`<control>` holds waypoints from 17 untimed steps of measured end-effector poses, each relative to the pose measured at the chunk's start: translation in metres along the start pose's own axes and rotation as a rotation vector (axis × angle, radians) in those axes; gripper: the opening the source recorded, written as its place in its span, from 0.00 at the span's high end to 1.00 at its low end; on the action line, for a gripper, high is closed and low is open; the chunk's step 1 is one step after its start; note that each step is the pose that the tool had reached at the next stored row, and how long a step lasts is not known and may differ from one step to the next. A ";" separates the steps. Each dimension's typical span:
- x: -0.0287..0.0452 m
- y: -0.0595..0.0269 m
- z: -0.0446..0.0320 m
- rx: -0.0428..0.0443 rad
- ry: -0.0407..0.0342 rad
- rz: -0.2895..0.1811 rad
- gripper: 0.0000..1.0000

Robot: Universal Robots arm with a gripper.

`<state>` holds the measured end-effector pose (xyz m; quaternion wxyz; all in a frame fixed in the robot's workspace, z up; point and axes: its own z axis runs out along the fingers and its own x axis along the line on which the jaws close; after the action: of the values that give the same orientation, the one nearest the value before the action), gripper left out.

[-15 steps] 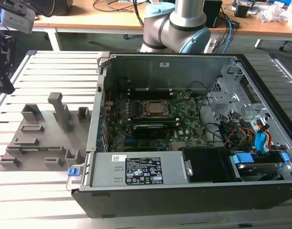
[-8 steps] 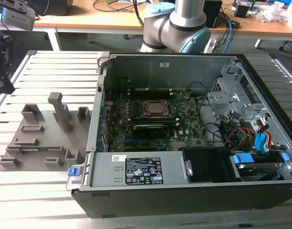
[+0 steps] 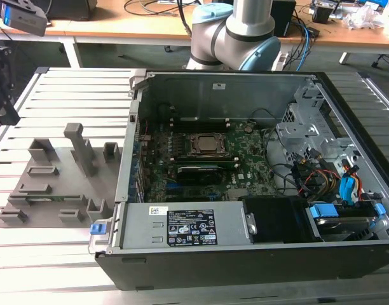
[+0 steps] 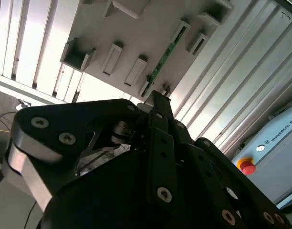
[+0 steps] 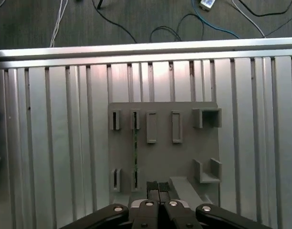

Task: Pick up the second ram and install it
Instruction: 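Pick up the second ram and move it above second insertion slot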

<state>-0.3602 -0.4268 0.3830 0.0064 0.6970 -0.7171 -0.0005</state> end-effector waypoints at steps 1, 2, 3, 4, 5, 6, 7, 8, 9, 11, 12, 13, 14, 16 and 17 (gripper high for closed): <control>0.0000 0.0000 0.0000 0.0002 0.0003 -0.028 0.89; 0.0000 0.0000 0.0000 0.0004 0.0005 -0.044 0.89; 0.0000 0.0000 0.0000 0.0006 0.0007 -0.068 0.89; 0.0000 0.0000 0.0000 0.0007 0.0009 -0.087 0.89; 0.0000 0.0000 0.0000 0.0009 0.0010 -0.106 0.89; 0.0000 0.0000 0.0000 0.0011 0.0013 -0.125 0.89; 0.0000 0.0000 0.0000 0.0012 0.0014 -0.142 0.89; 0.0000 0.0000 0.0000 0.0014 0.0016 -0.160 0.89; 0.0000 0.0000 0.0000 0.0015 0.0017 -0.178 0.89; 0.0000 0.0000 0.0000 0.0017 0.0019 -0.195 0.89; 0.0000 0.0000 0.0000 0.0018 0.0021 -0.213 0.89; 0.0000 0.0000 0.0000 0.0020 0.0022 -0.230 0.89; 0.0000 0.0000 0.0000 0.0022 0.0025 -0.256 0.89; 0.0000 0.0000 0.0000 0.0026 0.0029 -0.300 0.89; 0.0000 0.0000 0.0000 0.0028 0.0031 -0.320 0.89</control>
<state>-0.3603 -0.4267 0.3829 0.0064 0.8022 -0.5970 0.0005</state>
